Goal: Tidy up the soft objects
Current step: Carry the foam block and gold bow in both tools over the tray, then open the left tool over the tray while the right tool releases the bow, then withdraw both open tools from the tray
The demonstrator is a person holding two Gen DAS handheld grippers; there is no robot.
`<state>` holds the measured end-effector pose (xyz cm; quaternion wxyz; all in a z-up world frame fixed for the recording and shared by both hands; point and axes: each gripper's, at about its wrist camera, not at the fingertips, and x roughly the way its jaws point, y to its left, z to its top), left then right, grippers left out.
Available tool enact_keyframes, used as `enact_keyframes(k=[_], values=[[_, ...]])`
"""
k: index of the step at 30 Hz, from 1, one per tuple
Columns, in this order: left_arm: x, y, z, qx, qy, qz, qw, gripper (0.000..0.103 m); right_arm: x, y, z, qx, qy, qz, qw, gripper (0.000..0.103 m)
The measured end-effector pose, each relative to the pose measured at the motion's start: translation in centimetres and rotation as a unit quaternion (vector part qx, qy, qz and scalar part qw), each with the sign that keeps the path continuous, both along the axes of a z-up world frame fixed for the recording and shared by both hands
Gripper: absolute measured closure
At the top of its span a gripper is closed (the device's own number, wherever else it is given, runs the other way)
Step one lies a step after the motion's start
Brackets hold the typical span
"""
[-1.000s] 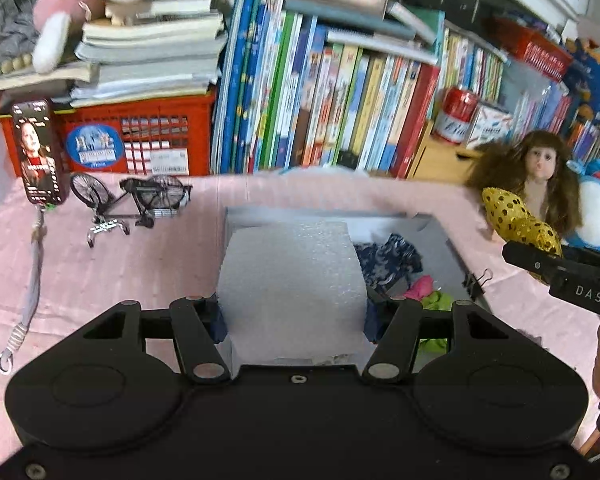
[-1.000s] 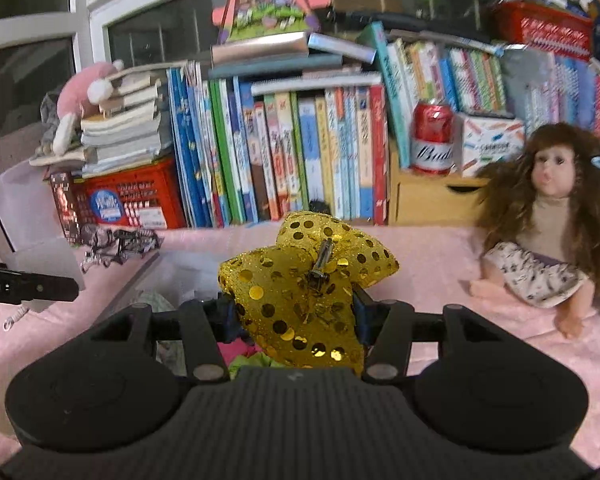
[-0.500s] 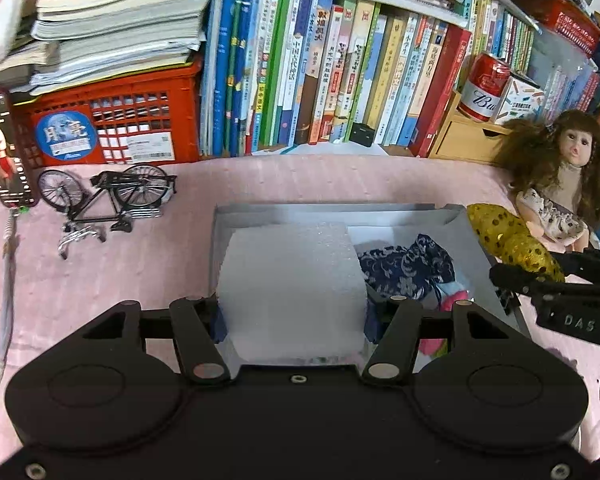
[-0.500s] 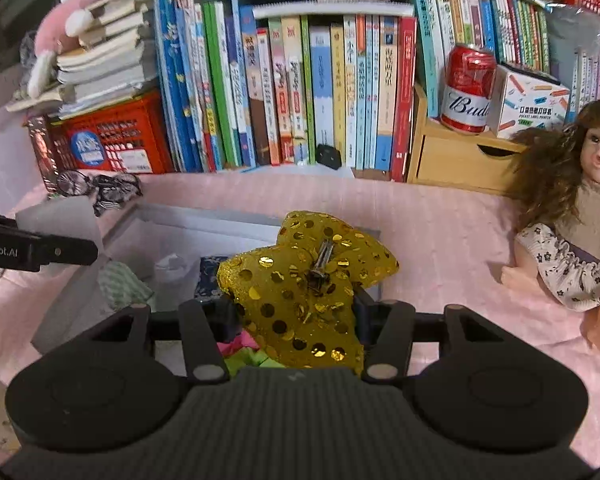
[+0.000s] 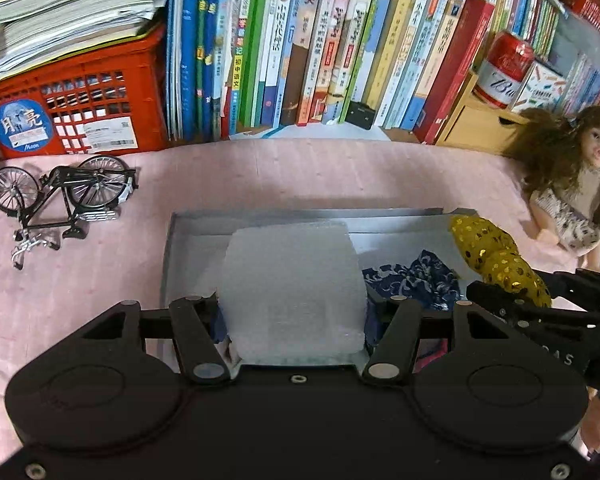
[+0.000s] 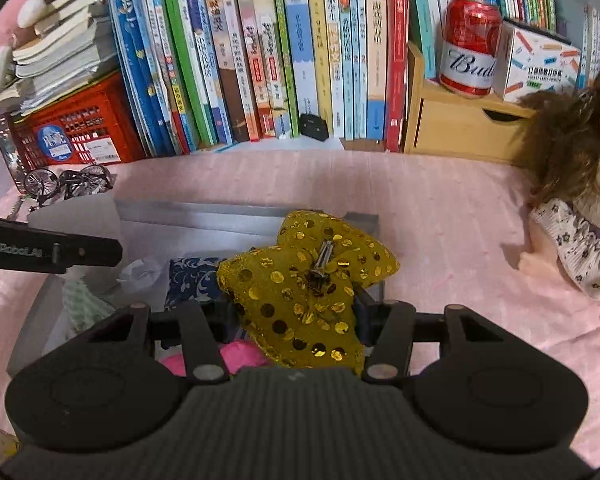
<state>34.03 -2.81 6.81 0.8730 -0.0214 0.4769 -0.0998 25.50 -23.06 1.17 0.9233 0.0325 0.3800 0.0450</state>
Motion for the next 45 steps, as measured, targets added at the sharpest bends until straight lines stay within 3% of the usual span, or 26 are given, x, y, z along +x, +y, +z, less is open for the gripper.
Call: enact_keyframes(k=[11, 15, 20, 32, 45], values=[[1.7, -1.1, -1.4, 0.010, 0.016, 0.010, 0.9998, 0.044, 0.7, -0.2, -1.0, 0.015, 0.014, -0.001, 1.000, 0.041], [1.6, -1.2, -1.1, 0.005, 0.021, 0.007, 0.9998, 0.027, 0.5, -0.3, -0.9, 0.026, 0.012, 0.004, 1.000, 0.030], [1.1, -1.3, -0.5, 0.002, 0.012, 0.001, 0.9999, 0.024, 0.2, -0.3, -0.4, 0.033, 0.005, 0.009, 0.999, 0.025], [-0.8, -1.2, 0.9, 0.003, -0.003, -0.011, 0.9999, 0.021, -1.5, -0.5, 1.4, 0.050, -0.021, 0.011, 0.998, 0.021], [-5.8, -2.4, 3.9, -0.003, -0.046, -0.055, 0.9974, 0.021, -5.9, -0.7, 3.6, 0.045, -0.073, 0.025, 0.996, 0.019]])
